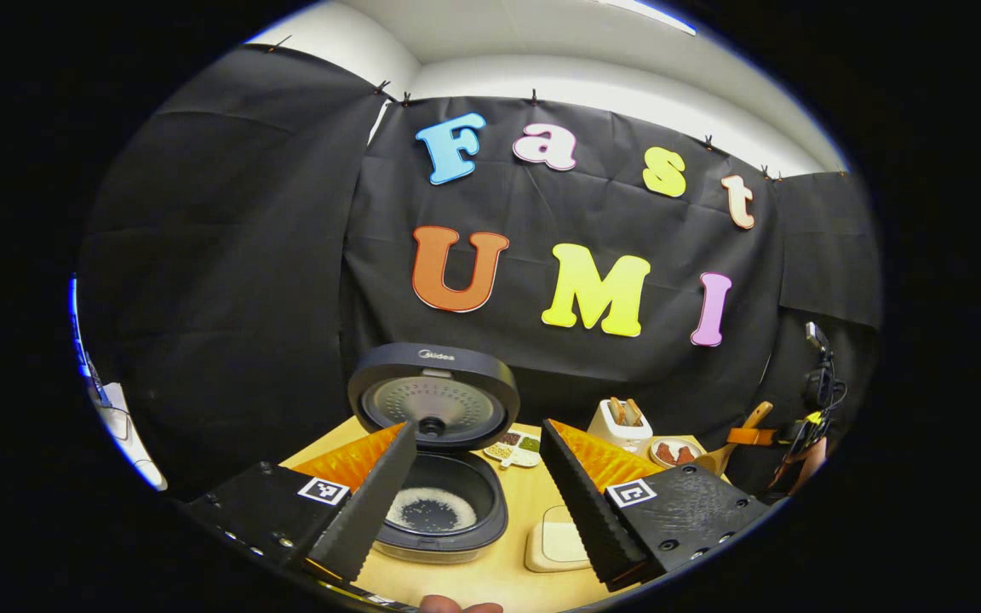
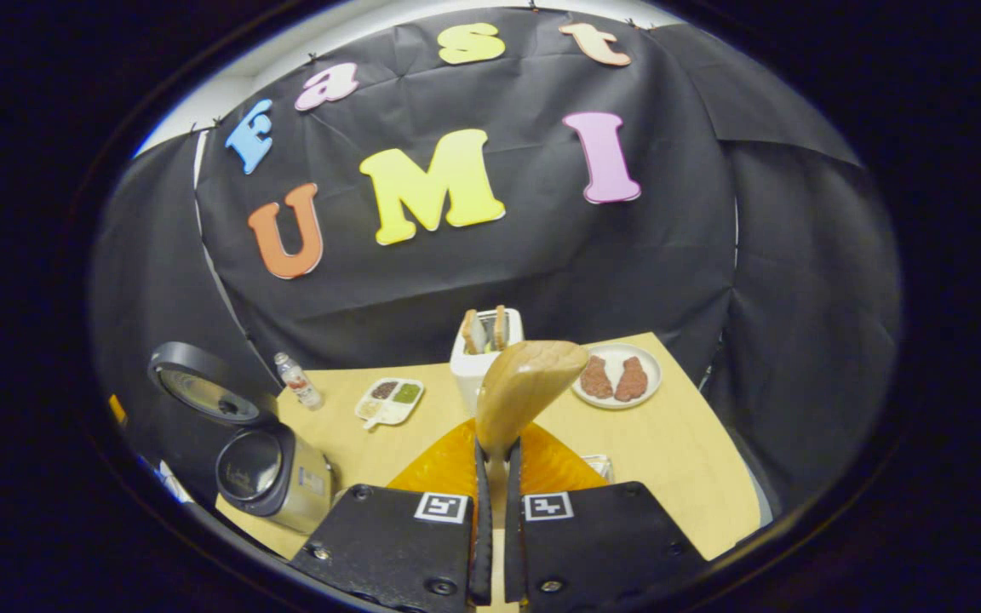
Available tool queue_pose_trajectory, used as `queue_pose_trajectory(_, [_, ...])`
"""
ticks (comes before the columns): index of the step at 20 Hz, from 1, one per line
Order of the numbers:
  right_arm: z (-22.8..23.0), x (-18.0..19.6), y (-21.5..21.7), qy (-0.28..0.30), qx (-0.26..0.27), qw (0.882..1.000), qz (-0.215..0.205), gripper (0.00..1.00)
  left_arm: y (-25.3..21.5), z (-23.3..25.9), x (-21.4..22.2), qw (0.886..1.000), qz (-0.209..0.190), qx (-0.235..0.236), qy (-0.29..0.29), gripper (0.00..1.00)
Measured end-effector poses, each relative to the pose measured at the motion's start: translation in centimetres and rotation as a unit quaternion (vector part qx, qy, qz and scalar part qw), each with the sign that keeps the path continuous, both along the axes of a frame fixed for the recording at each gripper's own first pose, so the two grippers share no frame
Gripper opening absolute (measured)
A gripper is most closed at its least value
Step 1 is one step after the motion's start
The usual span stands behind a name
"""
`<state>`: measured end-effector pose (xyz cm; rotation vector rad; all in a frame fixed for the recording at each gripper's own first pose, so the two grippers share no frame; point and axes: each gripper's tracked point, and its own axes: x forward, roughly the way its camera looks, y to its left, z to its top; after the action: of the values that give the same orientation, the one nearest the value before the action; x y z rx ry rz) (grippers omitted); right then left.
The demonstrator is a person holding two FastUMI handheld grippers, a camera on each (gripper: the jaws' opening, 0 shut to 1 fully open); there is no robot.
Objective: Close the left gripper, press the button to open the rice cooker; take a wooden spoon from the chopstick holder with the right hand, scoop a spoonful of rice and pour it into the rice cooker, then put the wooden spoon back into the chopstick holder.
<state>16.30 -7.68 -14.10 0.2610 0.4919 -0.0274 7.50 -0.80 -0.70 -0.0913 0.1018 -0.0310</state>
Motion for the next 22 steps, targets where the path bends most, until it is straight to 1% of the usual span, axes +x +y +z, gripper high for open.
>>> queue_pose_trajectory(2, [-0.7,-1.1,3.5,0.003,0.000,1.000,0.006,0.11,1.9,-0.6,-0.7,1.000,0.001,-0.002,0.004,0.95])
queue_pose_trajectory(4, [-2.3,-2.0,6.3,0.011,-0.015,1.000,0.010,0.11,3.5,-0.6,-1.8,1.000,0.006,-0.006,0.003,0.95])
queue_pose_trajectory(8, [-8.3,-3.0,9.6,0.056,-0.060,0.996,0.019,0.11,6.3,-0.9,-3.7,1.000,0.020,-0.004,0.003,0.94])
queue_pose_trajectory(10, [-11.0,-2.9,10.3,0.067,-0.101,0.992,0.023,0.11,6.9,-1.2,-4.5,1.000,0.022,-0.003,0.007,0.95])
queue_pose_trajectory(12, [-12.9,-2.7,10.6,0.069,-0.171,0.982,0.030,0.11,7.1,-1.6,-5.3,1.000,0.021,-0.001,0.011,0.95])
queue_pose_trajectory(14, [-14.2,-2.5,11.2,0.065,-0.239,0.967,0.049,0.11,7.3,-1.6,-5.8,1.000,0.019,0.001,0.014,0.95])
queue_pose_trajectory(16, [-15.2,-2.7,12.5,0.058,-0.276,0.957,0.071,0.11,7.3,-1.7,-6.0,1.000,0.017,0.002,0.015,0.95])
queue_pose_trajectory(17, [-15.7,-2.8,13.4,0.055,-0.280,0.955,0.085,0.11,7.4,-1.8,-6.2,1.000,0.018,0.003,0.017,0.95])
queue_pose_trajectory(18, [-16.3,-3.0,14.4,0.058,-0.268,0.957,0.098,0.11,7.4,-1.9,-6.3,1.000,0.019,0.002,0.018,0.95])
queue_pose_trajectory(20, [-17.2,-3.0,16.0,0.070,-0.225,0.966,0.108,0.11,7.6,-1.9,-6.7,1.000,0.022,0.000,0.019,0.95])
queue_pose_trajectory(22, [-17.3,-3.1,17.1,0.084,-0.175,0.975,0.104,0.11,7.8,-2.0,-6.9,0.999,0.027,-0.001,0.021,0.95])
